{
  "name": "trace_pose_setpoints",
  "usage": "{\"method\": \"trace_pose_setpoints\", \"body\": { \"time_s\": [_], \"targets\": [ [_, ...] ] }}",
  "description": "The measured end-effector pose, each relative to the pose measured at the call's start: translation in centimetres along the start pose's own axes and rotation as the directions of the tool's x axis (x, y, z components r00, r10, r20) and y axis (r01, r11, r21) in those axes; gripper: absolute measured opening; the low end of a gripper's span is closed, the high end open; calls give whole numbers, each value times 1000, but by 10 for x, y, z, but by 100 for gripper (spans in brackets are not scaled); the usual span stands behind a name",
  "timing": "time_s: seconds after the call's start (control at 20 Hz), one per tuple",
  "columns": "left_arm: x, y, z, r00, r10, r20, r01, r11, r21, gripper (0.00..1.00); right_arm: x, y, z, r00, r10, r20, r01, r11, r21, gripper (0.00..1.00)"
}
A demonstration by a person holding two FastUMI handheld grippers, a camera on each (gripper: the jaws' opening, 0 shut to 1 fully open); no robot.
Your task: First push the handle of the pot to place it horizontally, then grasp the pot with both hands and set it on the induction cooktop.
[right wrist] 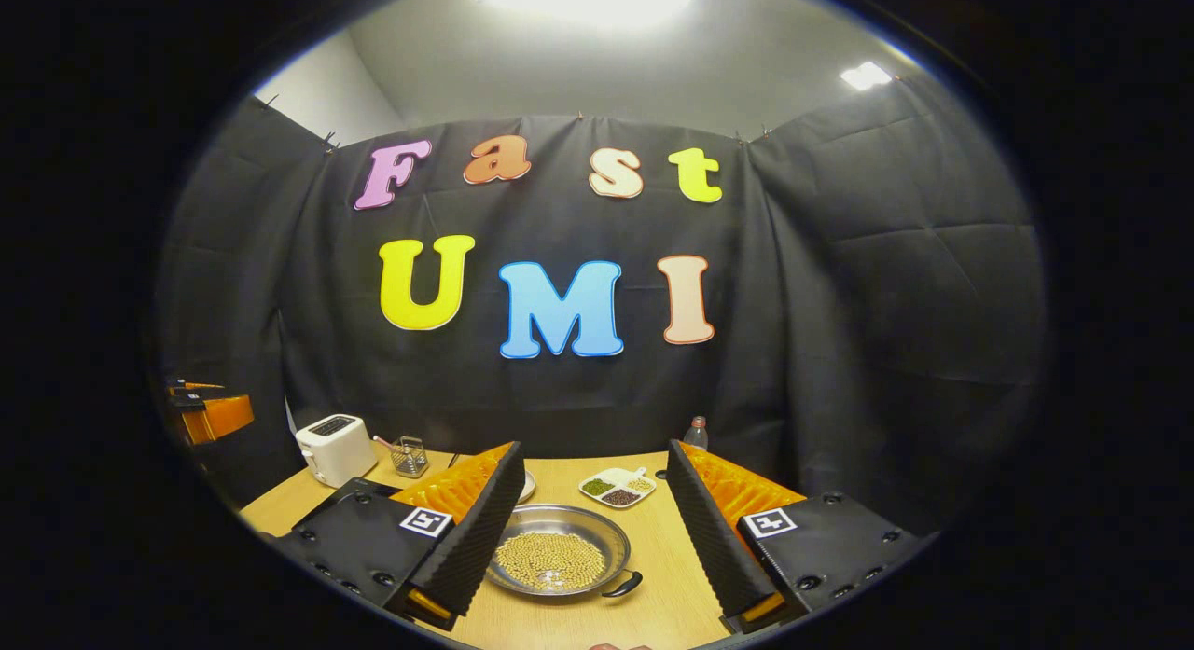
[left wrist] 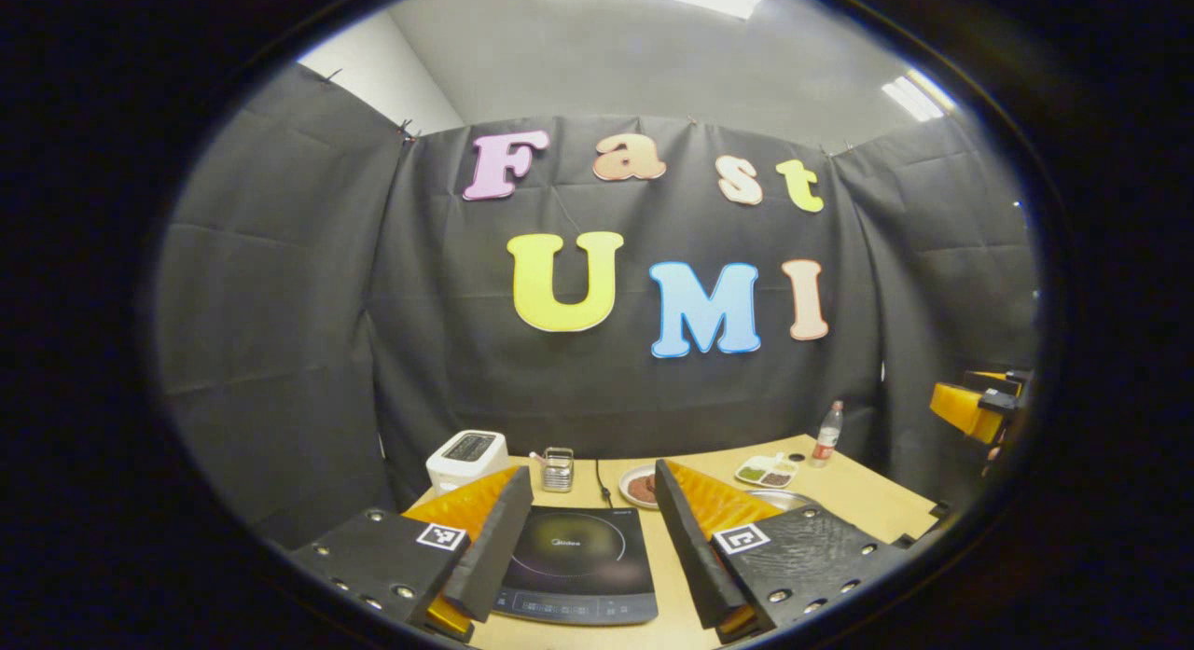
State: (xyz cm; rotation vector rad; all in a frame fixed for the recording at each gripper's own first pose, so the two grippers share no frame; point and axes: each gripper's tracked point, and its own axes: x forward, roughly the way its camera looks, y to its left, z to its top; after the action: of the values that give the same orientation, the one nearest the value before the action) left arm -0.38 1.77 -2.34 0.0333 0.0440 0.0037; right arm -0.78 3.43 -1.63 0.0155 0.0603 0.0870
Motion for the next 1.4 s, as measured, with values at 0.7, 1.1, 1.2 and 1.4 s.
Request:
{"method": "trace_pose_setpoints", "body": {
  "time_s": [0.7,1.1,1.2,1.4],
  "targets": [
    [-3,-1,-16,1000,6,-27,-7,999,-32,76,23,11,-25,979,87,-182,-89,996,-2,98],
    [2,-13,-37,994,28,-109,-27,1000,9,76,32,25,-100,883,227,-411,-247,969,5,71],
    [2,-17,-42,991,34,-131,-31,999,19,76,36,22,-121,859,229,-457,-265,964,-16,46],
    [5,-20,-52,984,62,-167,-60,998,20,76,49,17,-172,785,242,-570,-304,953,-14,10]
  ]
}}
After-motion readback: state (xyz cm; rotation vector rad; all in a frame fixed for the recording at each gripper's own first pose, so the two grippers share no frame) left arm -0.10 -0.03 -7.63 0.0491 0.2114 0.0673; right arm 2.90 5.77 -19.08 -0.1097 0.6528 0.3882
